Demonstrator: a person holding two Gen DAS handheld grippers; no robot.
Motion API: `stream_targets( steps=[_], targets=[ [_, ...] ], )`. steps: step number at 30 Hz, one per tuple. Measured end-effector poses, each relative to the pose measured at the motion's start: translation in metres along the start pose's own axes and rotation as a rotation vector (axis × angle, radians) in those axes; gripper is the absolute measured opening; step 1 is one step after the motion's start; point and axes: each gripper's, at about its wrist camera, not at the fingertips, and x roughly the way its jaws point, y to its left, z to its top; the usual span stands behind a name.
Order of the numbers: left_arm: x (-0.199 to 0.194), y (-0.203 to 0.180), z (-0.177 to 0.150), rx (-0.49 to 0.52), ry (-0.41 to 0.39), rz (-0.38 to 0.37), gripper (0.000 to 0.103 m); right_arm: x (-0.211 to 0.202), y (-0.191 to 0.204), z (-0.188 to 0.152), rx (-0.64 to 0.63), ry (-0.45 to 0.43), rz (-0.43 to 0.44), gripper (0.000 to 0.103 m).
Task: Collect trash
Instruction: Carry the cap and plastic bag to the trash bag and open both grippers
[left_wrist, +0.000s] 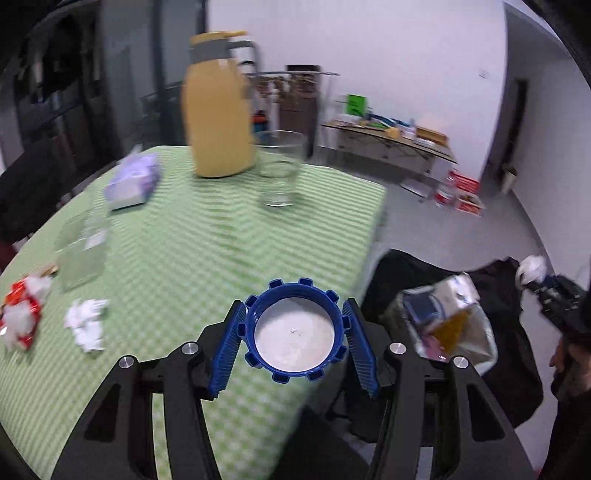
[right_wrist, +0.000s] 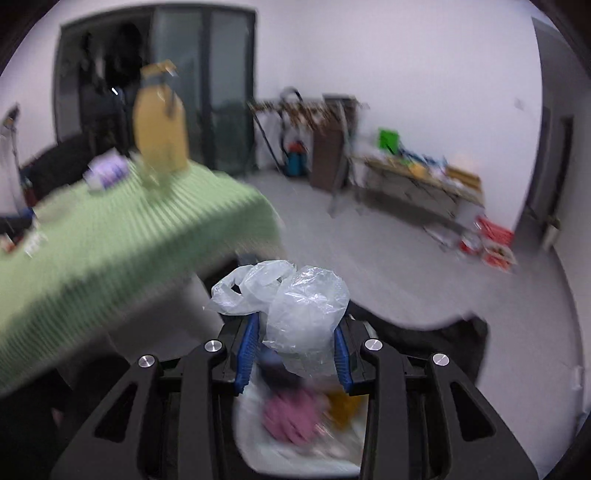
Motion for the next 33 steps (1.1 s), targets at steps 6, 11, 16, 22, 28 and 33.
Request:
stream_targets(
  steps=[6,11,16,22,28,33],
  targets=[
    [0.024,-0.037,-0.001,0.042,0.055,-0.057,0.052,0.068,-0.027,-0.047,0.079,0.302,0.006,0.035],
    [0.040,-0.064,-0.005,0.071,0.092,-0.075,0.052,0.106,-0.030,-0.066,0.090,0.404,0.008,0.036],
    [0.060,-0.093,-0.012,0.114,0.146,-0.111,0.052,0.133,-0.034,-0.074,0.057,0.492,-0.008,0.066],
    [0.076,-0.122,-0.024,0.198,0.190,-0.169,0.052,0.109,-0.042,-0.076,0.014,0.445,-0.059,0.067],
    [0.101,-0.160,-0.032,0.222,0.247,-0.259,0.052,0.068,-0.072,-0.078,0.063,0.329,-0.167,0.073],
    [0.131,-0.209,-0.046,0.286,0.326,-0.361,0.052,0.043,-0.099,-0.085,0.231,0.210,-0.104,0.075]
  ],
)
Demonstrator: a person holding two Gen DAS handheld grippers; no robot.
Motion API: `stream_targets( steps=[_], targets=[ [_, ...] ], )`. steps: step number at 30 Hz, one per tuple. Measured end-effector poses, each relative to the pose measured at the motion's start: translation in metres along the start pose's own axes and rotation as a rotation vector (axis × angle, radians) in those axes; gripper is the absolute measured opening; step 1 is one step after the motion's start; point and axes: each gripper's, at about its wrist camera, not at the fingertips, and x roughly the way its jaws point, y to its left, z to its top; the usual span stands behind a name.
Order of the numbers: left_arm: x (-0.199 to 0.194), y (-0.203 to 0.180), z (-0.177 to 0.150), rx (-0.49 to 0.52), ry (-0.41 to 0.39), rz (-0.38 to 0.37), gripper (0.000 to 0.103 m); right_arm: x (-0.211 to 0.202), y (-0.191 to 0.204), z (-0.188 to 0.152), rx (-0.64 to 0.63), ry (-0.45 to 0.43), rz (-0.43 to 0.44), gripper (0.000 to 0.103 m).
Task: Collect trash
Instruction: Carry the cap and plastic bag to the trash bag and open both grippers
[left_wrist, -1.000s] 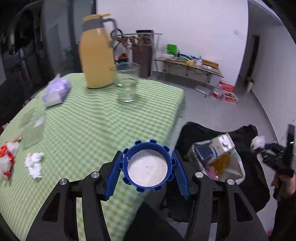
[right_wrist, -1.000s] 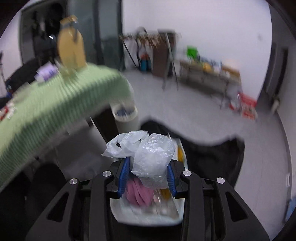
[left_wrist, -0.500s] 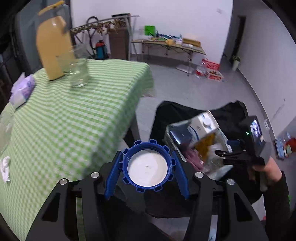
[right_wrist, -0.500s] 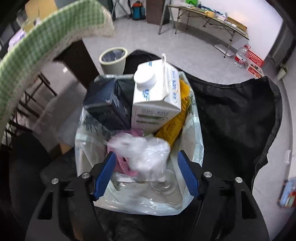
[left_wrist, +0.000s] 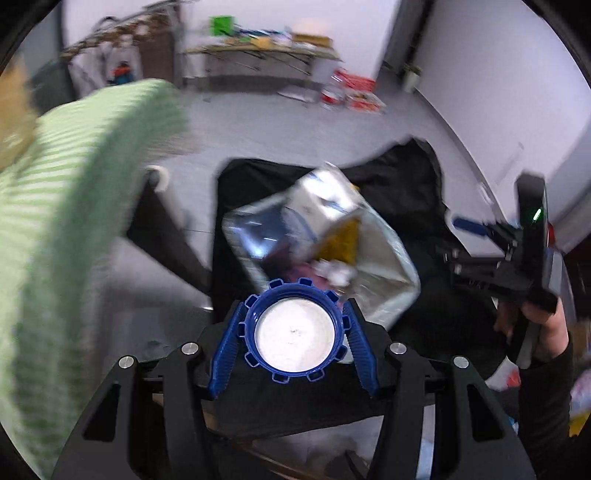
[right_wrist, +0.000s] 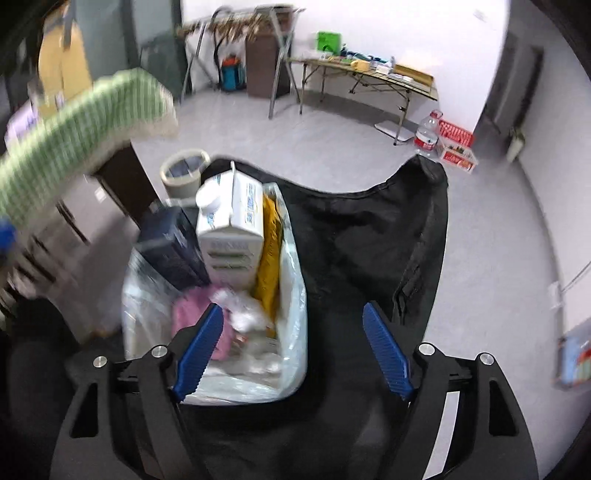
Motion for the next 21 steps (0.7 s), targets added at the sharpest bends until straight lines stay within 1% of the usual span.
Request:
stream_targets(
  steps=[2,5,7,10,11,12,13,14,16,18,21],
  targets=[
    [0.025,-0.019,0.006,0.045,0.037,-0.012,0.052,-0.004,-0.012,0.000,0.075,-0.027,0.028,0.075],
    [0.056,-0.036,0.012,0.061,0.075,-0.032,0.052,-0.002,-0.025,-0.004,0.181,-0.026,0.075,0.075],
    [0.078,-0.042,0.015,0.045,0.111,-0.055,0.052,0.000,-0.026,-0.007,0.211,-0.019,0.073,0.075],
    [0.103,-0.043,0.018,-0.034,0.156,-0.094,0.052,-0.004,-0.024,-0.006,0.210,-0.037,0.073,0.075],
    [0.108,-0.045,0.018,-0.040,0.174,-0.120,0.058,-0.004,-0.026,-0.008,0.224,-0.043,0.079,0.075],
    [0.111,-0.046,0.018,-0.041,0.186,-0.143,0.062,-0.004,-0.029,-0.008,0.248,-0.054,0.091,0.075],
    [0.114,-0.048,0.017,-0.041,0.191,-0.146,0.073,-0.004,-0.031,-0.009,0.262,-0.062,0.093,0.075],
    [0.115,-0.048,0.017,-0.044,0.186,-0.131,0.077,-0.005,-0.034,-0.009,0.273,-0.068,0.097,0.075],
    [0.116,-0.045,0.018,-0.054,0.177,-0.111,0.077,-0.005,-0.038,-0.011,0.296,-0.076,0.111,0.075],
    [0.117,-0.039,0.019,-0.083,0.188,-0.118,0.077,-0.005,-0.040,-0.011,0.306,-0.076,0.120,0.075],
    [0.113,-0.029,0.018,-0.110,0.183,-0.119,0.077,-0.005,-0.039,-0.010,0.297,-0.071,0.115,0.075]
  ],
)
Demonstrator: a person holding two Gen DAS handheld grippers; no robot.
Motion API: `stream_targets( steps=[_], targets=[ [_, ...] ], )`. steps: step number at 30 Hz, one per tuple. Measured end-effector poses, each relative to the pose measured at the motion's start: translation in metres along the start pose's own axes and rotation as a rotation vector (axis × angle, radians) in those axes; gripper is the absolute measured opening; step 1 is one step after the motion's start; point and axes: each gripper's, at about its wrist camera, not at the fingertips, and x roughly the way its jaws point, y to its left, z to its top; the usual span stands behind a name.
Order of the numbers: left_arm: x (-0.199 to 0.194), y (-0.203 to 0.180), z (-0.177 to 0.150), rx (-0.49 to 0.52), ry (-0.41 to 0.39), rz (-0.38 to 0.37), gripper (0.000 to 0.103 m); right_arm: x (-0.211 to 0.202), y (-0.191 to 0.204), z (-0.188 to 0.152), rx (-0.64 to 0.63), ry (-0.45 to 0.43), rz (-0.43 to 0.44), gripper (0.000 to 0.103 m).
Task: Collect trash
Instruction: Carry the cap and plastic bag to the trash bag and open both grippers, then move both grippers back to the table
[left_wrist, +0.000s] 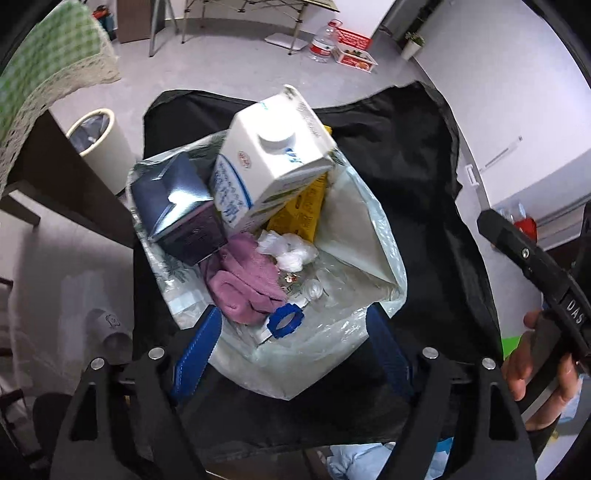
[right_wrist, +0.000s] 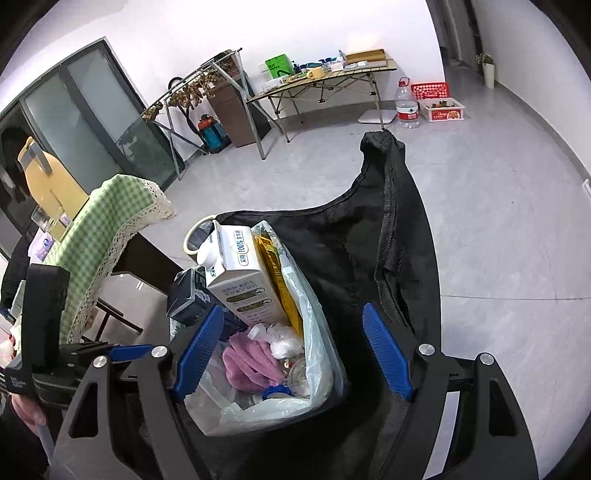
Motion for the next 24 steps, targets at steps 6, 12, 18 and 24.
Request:
stream_targets(
  steps=[6,12,18,24],
  targets=[
    [-0.017,0.008,-0.005,-0.001,-0.025,0.015,0.078,0.008,0.019,-0.003,-0.091,0.039,-0.049,0.075],
    [-0.036,0.015,-0.013,0.009,-0.065,0.053,0.078,0.021,0.029,-0.008,-0.137,0.082,-0.073,0.075],
    [-0.068,0.026,-0.021,-0.024,-0.122,0.029,0.078,0.023,0.030,-0.008,-0.142,0.085,-0.105,0.075],
    [-0.123,0.034,-0.033,-0.035,-0.237,0.023,0.081,0.013,0.038,0.000,-0.139,0.064,-0.124,0.075]
  ],
)
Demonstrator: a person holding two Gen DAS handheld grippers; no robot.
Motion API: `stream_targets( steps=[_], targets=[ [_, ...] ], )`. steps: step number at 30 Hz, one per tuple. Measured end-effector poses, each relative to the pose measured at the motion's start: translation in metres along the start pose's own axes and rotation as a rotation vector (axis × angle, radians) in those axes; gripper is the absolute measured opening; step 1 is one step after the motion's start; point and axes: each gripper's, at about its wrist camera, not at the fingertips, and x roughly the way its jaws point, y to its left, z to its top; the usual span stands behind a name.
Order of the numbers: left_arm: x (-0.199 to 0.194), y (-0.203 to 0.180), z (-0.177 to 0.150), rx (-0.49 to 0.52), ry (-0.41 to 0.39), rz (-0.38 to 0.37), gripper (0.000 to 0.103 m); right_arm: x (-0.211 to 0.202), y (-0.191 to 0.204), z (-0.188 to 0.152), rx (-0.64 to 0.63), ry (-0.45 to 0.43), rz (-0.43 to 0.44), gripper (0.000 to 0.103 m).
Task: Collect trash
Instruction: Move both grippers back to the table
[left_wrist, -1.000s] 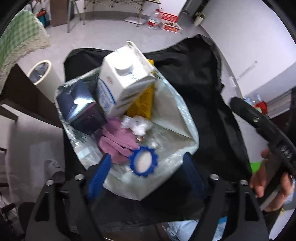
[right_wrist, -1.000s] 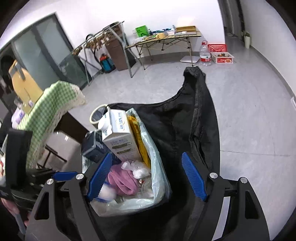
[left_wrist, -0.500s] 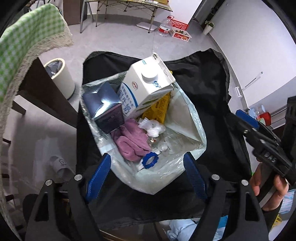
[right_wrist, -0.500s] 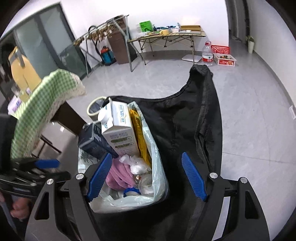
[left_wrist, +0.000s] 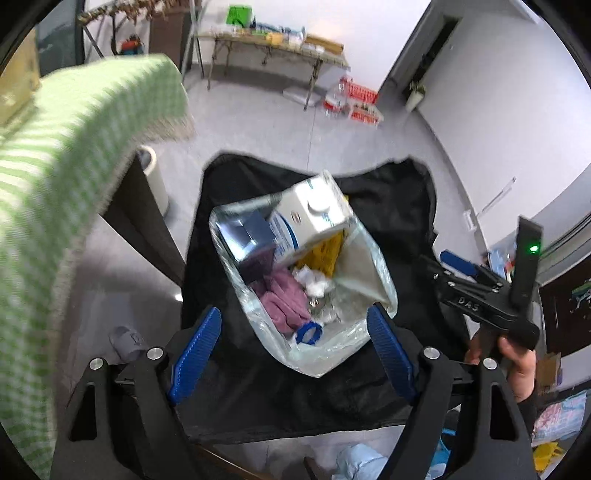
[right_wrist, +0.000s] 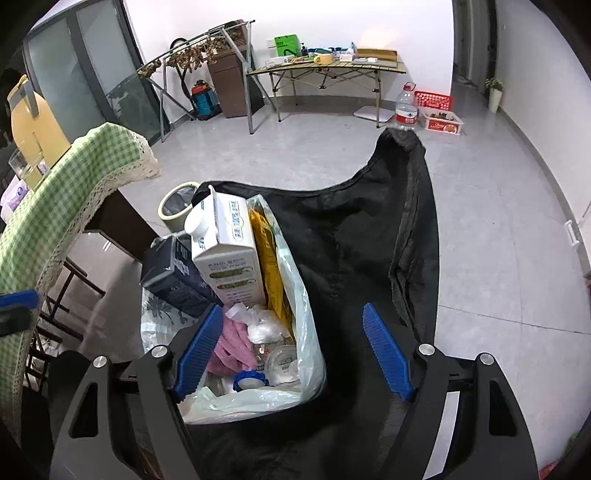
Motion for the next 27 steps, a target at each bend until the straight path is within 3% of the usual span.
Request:
stream_targets(
  steps=[6,15,20,27],
  targets=[
    [-0.063,0.031,-0.016,-0.053,-0.143,0.066,0.085,-0.020,0.048,0.019,-0.077,-0.065,0.032,0.075],
    [-0.181,0.088,-0.039,-0.160,-0.373,0.155,0.085,-0.049,0.161,0.034,-0.269,-0.158,0.151,0.075],
    [-0.225,0.130,-0.059,-0.252,-0.439,0.251,0.086,-0.060,0.209,0.034,-0.339,-0.176,0.202,0.075],
    [-0.282,0.174,-0.079,-0.280,-0.495,0.415,0.086,-0.084,0.274,0.032,-0.444,-0.221,0.262,0.075]
  ],
)
